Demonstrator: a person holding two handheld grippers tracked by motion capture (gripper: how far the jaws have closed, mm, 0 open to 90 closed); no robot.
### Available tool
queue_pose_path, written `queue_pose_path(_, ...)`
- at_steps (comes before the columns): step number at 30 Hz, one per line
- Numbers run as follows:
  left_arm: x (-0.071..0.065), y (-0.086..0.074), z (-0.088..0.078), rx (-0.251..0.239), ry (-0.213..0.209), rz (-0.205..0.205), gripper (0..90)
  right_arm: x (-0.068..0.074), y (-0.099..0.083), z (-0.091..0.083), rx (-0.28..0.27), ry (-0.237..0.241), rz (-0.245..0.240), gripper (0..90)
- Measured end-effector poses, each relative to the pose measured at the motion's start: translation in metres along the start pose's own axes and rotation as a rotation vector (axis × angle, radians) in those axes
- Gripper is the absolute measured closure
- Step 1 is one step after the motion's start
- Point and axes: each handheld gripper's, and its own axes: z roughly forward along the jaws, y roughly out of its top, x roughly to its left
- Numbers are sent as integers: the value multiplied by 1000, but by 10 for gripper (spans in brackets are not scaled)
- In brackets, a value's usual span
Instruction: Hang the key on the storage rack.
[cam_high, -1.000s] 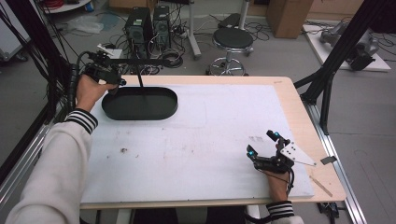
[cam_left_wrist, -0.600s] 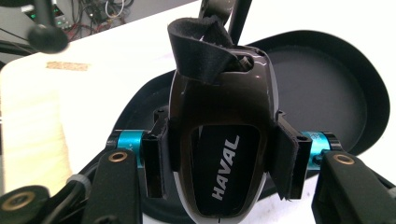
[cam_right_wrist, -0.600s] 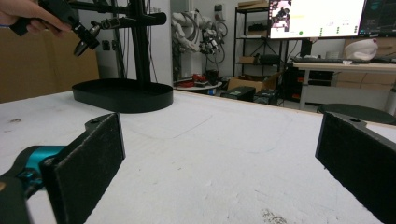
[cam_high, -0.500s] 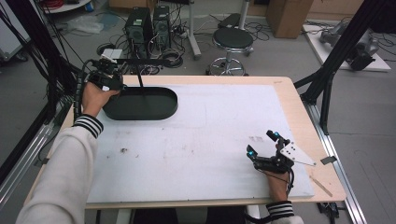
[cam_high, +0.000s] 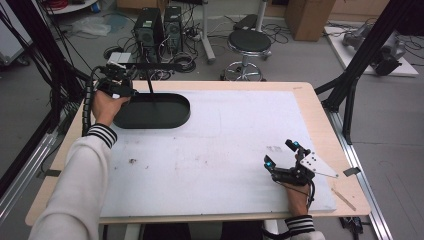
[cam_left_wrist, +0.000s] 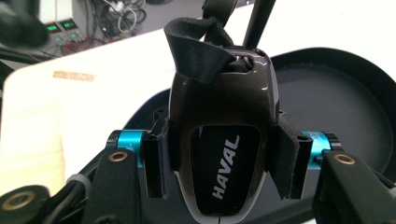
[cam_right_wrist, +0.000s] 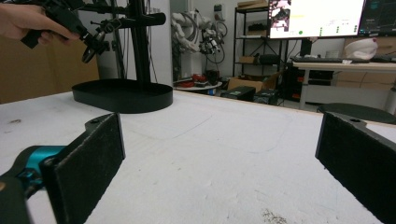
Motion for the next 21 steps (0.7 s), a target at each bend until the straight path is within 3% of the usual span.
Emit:
queue_pose_path(13,-4,-9,7,-16,-12,12,482,0,0,0,1,-1,2,3)
queue_pose_path(17,-4,-14,7,-29,-34,20,475,0,0,0,-1,2,-2,3)
queue_pose_path(18,-4,-15,6,-47,-42,32,448,0,0,0,-1,2,-3,3)
queue_pose_path(21,-5,-18,3,-88,-77,70,248,0,0,0,5,7,1,3)
